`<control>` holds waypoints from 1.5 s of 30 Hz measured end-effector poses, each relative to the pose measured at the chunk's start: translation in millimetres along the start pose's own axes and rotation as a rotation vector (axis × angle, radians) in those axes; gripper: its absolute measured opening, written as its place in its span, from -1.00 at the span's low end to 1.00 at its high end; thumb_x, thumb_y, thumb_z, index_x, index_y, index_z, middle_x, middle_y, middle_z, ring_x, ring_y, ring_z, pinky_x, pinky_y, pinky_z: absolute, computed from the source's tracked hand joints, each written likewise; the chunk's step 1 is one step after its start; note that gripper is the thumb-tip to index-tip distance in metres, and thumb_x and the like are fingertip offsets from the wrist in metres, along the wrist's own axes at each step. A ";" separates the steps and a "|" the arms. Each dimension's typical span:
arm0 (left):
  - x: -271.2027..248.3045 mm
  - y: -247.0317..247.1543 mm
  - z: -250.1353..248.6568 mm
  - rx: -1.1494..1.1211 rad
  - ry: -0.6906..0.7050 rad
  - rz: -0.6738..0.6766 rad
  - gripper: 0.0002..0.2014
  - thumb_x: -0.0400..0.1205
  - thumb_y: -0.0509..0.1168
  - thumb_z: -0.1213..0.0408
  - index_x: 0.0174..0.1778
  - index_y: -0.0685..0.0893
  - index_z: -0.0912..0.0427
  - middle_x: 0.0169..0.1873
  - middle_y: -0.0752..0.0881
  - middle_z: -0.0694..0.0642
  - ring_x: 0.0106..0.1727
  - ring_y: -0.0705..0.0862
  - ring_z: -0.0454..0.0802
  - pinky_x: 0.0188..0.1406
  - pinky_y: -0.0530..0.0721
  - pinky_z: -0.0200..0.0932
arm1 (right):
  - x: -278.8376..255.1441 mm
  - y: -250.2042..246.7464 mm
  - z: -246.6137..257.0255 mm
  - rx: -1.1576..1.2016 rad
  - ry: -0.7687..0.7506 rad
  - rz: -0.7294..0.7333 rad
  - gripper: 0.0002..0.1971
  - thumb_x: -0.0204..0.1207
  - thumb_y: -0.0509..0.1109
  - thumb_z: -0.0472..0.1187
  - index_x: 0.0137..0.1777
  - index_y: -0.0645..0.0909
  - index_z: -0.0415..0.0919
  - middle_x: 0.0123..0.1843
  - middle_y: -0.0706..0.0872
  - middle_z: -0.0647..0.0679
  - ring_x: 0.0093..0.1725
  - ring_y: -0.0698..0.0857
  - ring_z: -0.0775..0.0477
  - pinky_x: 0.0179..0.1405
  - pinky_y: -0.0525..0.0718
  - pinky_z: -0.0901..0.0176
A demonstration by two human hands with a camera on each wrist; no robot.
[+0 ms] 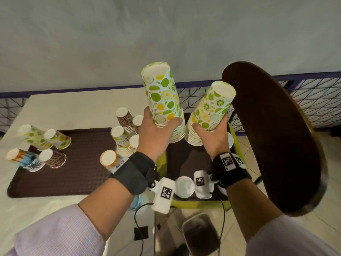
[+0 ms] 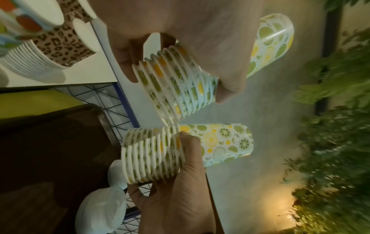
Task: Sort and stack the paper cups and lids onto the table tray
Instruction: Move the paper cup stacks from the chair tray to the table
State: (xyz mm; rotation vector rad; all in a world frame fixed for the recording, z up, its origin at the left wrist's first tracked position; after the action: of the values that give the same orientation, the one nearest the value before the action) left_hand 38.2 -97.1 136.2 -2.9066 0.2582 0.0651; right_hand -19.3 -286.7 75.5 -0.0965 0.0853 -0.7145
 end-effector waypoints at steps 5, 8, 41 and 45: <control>-41.8 -39.6 -22.7 -0.039 0.045 0.069 -0.27 0.28 0.58 -0.15 0.39 0.53 -0.29 0.23 0.77 -0.30 0.24 0.74 -0.33 0.34 0.68 -0.07 | -30.8 -5.1 30.8 0.085 -0.004 0.020 -0.08 0.35 0.70 -0.20 0.63 0.25 0.08 0.40 0.65 0.12 0.38 0.67 0.10 0.44 0.65 -0.04; -66.9 -67.8 -26.3 -0.066 0.064 0.104 -0.21 0.31 0.60 -0.08 0.50 0.53 -0.13 0.28 0.79 -0.21 0.31 0.76 -0.21 0.42 0.69 0.04 | -55.6 -6.4 50.3 0.142 -0.032 0.070 -0.11 0.37 0.68 -0.24 0.62 0.27 0.05 0.43 0.65 0.03 0.40 0.68 0.02 0.45 0.66 -0.10; -116.3 -336.4 231.9 0.134 -0.142 0.069 -0.23 0.20 0.69 -0.12 0.30 0.52 -0.22 0.19 0.78 -0.14 0.17 0.76 -0.32 0.12 0.67 -0.26 | -325.0 199.2 19.8 -0.172 0.012 0.476 -0.14 0.18 0.71 0.10 0.46 0.37 0.03 0.25 0.69 0.32 0.28 0.70 0.27 0.19 0.73 0.26; -111.8 -345.9 253.4 0.155 -0.155 0.080 -0.25 0.30 0.77 0.06 0.35 0.56 -0.11 0.19 0.81 -0.11 0.17 0.78 -0.28 0.21 0.73 -0.09 | -324.2 232.7 -12.4 -0.204 0.032 0.427 -0.13 0.20 0.77 -0.04 0.45 0.35 0.08 0.25 0.64 0.31 0.26 0.66 0.31 0.15 0.68 0.34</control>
State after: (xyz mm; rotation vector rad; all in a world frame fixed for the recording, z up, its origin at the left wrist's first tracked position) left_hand -16.0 310.6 -28.9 -2.7199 0.3368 0.2703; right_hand -113.5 100.5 50.4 -0.2543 0.2026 -0.2786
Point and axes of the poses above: each hand's wrist, its own x-axis towards the middle knuckle, its own y-axis out of the palm, z = x × y, the point moved 3 cm from there along x, towards the middle knuckle
